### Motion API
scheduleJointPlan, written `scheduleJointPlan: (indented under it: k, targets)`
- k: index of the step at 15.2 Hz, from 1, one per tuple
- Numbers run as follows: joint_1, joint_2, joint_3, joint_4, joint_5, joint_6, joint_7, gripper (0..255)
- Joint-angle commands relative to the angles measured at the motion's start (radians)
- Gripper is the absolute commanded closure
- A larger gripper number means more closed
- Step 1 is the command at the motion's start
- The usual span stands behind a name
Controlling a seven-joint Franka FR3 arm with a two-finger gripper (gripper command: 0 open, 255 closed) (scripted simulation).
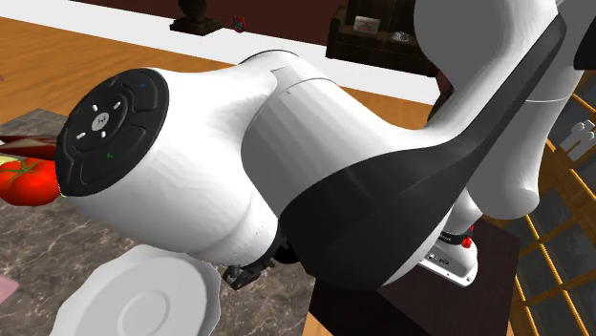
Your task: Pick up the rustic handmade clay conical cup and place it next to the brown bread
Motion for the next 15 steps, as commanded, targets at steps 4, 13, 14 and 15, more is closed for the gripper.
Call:
scheduleJointPlan:
  k: [4, 13, 14, 15]
  targets:
    - [0.0, 0.017, -0.005, -0.05, -0.014, 0.06, 0.017, 255]
    - [0.01, 0.07, -0.019, -0.116, -0.053, 0.159, 0.056, 255]
    - [0.012, 0.077, -0.021, -0.122, -0.058, 0.169, 0.061, 255]
    - [0.013, 0.084, -0.024, -0.128, -0.063, 0.18, 0.065, 255]
